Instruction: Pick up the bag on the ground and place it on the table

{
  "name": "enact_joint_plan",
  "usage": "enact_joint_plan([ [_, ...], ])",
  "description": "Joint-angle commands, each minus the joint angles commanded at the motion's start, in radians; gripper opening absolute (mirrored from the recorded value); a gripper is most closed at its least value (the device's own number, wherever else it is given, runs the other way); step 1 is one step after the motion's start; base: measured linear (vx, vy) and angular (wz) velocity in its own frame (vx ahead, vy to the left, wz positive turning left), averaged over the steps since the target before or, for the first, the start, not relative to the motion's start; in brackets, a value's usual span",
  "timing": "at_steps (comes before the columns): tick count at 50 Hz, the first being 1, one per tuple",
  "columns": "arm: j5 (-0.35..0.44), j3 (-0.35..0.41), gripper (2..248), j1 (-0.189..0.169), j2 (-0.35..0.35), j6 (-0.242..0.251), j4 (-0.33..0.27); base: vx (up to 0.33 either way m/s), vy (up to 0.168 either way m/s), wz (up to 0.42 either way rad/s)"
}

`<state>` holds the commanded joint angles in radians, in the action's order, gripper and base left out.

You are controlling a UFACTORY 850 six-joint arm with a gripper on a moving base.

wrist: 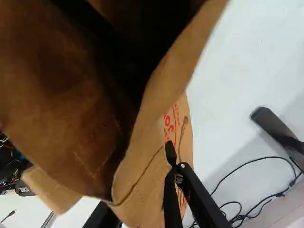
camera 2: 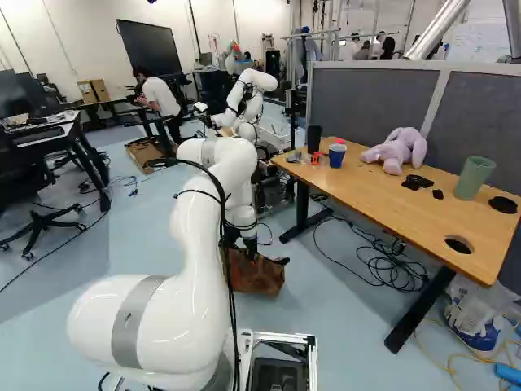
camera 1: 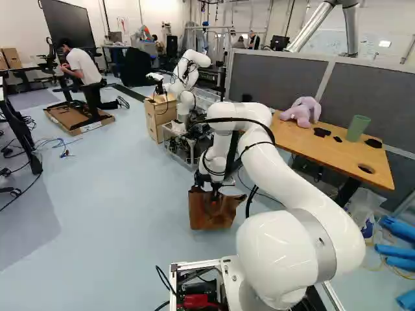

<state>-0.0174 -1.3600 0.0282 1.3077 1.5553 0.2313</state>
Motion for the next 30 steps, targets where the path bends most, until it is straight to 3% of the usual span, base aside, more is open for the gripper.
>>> enact_joint_plan([
  [30,0.0,0.094,18,0.0,-0.114,0.0,0.0,0.0,0.0,0.0],
])
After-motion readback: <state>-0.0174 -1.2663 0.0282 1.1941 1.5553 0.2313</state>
